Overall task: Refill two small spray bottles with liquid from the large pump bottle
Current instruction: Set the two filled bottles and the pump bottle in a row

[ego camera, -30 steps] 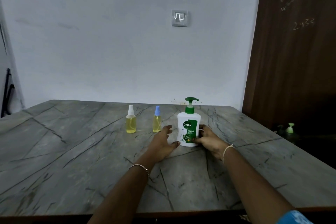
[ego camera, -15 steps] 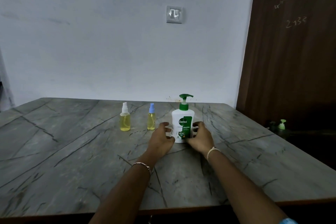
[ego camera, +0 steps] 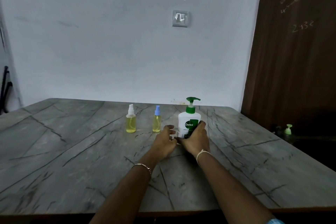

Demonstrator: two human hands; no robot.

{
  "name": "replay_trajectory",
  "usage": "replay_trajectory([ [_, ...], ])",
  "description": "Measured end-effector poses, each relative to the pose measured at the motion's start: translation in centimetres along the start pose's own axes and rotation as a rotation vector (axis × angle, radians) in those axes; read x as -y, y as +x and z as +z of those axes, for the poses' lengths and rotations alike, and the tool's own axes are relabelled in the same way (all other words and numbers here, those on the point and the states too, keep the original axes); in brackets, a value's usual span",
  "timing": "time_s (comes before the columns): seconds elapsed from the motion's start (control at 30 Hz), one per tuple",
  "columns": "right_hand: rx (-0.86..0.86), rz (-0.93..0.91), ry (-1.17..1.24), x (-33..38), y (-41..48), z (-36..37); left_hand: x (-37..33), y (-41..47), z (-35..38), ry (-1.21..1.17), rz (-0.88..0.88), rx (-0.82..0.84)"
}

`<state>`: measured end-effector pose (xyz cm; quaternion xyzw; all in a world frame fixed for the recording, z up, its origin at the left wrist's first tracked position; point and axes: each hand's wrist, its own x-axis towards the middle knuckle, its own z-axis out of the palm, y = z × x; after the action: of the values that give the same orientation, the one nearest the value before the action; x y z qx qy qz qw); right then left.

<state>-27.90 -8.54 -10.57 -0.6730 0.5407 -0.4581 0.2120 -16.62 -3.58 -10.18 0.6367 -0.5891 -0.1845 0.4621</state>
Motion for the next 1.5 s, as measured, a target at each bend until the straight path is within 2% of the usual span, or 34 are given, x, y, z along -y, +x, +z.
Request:
replay_trajectory([
  [0.13,-0.013,0.020,0.012,0.0,0.6,0.8,1.4,0.5,-1.2,0.108,0.046,-0.041],
  [0.3,-0.016,0.050,0.002,-0.4,1.5,1.4,2.6,1.7,-3.1,0.210,-0.045,-0.257],
  [0.4,-0.009,0.048,0.007,-0.4,2.4,1.8,3.4,2.8,-3.9,0.193,-0.096,-0.310],
  [0.9,-0.013,0.011,0.028,-1.4,6.7,4.4,5.0,8.8,-4.4,0.126,-0.229,-0.248],
  [1.5,0.021,0.090,0.011,-1.9,8.0,5.6,7.0,9.2,-2.6,0.133,-0.116,-0.301],
])
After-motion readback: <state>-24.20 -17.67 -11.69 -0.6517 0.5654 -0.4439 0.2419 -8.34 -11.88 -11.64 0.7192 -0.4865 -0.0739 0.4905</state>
